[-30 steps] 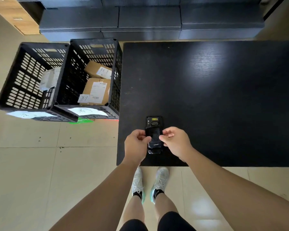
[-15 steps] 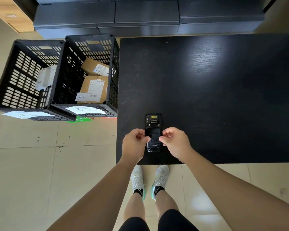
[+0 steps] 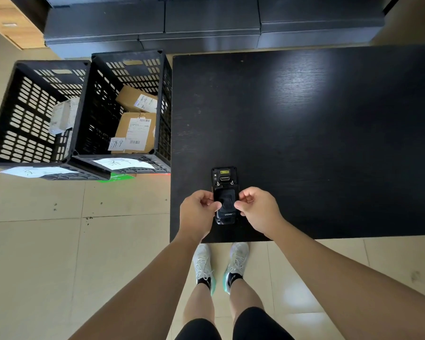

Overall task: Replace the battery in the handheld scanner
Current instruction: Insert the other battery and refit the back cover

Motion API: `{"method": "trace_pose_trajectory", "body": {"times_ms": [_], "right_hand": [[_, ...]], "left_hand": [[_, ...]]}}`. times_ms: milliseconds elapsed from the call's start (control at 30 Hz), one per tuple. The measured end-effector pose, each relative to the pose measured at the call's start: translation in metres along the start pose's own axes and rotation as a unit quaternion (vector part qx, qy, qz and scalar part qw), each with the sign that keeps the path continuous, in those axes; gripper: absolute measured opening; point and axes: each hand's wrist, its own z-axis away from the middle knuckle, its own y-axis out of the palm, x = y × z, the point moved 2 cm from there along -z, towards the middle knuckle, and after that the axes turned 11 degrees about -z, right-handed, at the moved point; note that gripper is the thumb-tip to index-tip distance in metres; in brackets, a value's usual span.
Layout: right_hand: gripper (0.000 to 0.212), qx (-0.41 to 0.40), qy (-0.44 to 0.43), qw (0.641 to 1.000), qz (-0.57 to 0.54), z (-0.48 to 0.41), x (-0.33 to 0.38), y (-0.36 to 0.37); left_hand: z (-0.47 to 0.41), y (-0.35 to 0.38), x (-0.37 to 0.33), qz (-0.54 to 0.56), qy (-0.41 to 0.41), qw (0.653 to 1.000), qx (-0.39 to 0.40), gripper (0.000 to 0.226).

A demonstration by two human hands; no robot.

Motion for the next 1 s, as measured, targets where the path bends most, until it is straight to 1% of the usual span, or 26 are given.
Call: {"method": "trace_pose_trajectory", "body": {"times_ms": [167,300,400,533,667,733,833,900,1000], "right_hand": [[0.014,-0.018,-0.004,0.999,0.036,0.000,0.003,0.003],[0.012,-0.043,0.000,0.997,0.061,0.004,0.002,0.007],[0.012,-0.059,0.001,0.996,0.064,0.006,0.002,0.010],[0.018,-0.075,-0.002,0.995,0.070,0.008,0.002,0.011],[0.023,-0.081,-0.015,0.993,0.080,0.010,0.002,0.012],[0.024,-0.083,-0.013,0.994,0.066,0.011,0.003,0.011],[0.027,-0.089,-0.006,0.996,0.015,0.014,0.003,0.010],[0.028,-0.093,-0.010,0.996,-0.015,0.017,0.002,0.011],[0.027,-0.097,-0.017,0.995,-0.019,0.018,0.002,0.011]], "left_hand": [[-0.002,0.004,0.001,-0.023,-0.012,1.000,-0.015,0.012],[0.000,0.010,0.003,-0.021,-0.036,0.999,-0.029,0.021],[0.003,0.012,0.003,-0.019,-0.037,0.998,-0.042,0.024],[0.005,0.014,0.000,-0.025,-0.032,0.998,-0.047,0.023],[0.005,0.019,0.002,-0.017,-0.036,0.998,-0.052,0.031],[0.006,0.020,0.002,-0.009,-0.040,0.997,-0.059,0.035],[0.005,0.022,0.003,0.017,-0.036,0.998,-0.056,0.038],[0.004,0.022,0.002,0.016,-0.036,0.998,-0.053,0.037],[0.003,0.021,-0.001,0.005,-0.035,0.998,-0.060,0.032]]}}
